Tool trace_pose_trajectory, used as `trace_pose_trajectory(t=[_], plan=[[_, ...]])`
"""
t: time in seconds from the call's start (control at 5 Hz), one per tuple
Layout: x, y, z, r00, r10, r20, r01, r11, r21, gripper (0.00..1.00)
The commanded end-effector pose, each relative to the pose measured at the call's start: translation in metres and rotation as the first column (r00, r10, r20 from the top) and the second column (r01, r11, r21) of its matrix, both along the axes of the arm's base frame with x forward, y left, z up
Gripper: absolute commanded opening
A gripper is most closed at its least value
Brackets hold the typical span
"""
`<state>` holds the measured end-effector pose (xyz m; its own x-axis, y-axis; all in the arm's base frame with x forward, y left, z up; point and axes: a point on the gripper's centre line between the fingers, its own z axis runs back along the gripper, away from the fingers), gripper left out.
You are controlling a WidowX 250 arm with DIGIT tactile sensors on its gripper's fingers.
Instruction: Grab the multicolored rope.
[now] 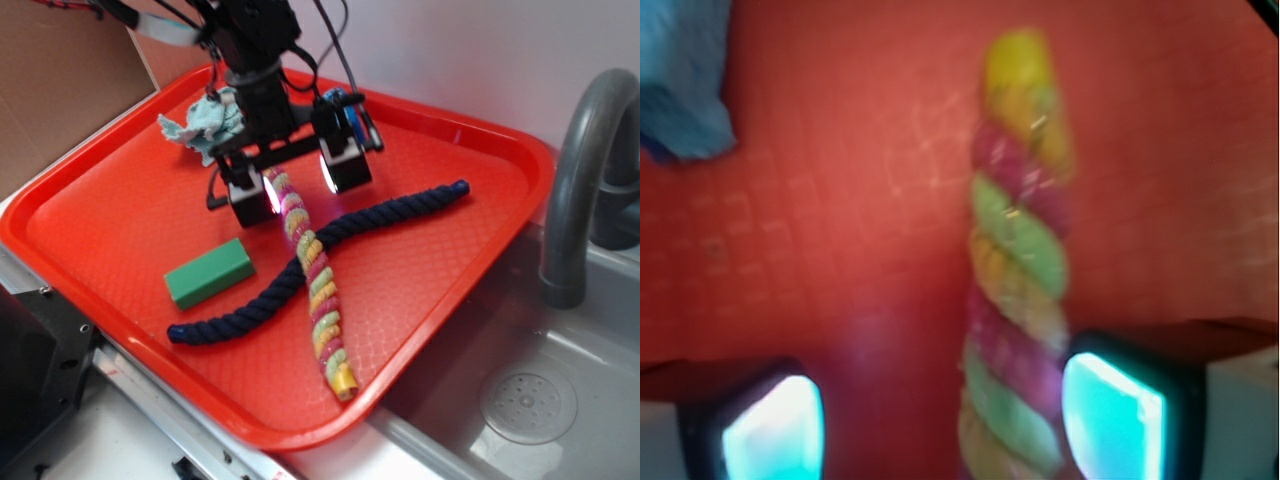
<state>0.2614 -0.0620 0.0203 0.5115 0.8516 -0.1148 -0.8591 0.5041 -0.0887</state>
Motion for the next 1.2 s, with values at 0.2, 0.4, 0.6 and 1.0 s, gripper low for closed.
trace_pose_trajectory(t=[0.2, 0.4, 0.6, 1.0], plan=[[0.006, -0.006, -0.010, 1.000, -0.012, 0.018, 0.012, 1.000, 0.011, 0.00], [0.005, -0.005, -0.004, 0.999, -0.039, 0.029, 0.039, 0.999, 0.013, 0.00], [0.006, 0.003, 0.030, 0.987, -0.139, 0.085, 0.135, 0.990, 0.051, 0.00], [-0.006, 0.020, 0.111, 0.858, -0.502, 0.111, 0.493, 0.865, 0.095, 0.00]])
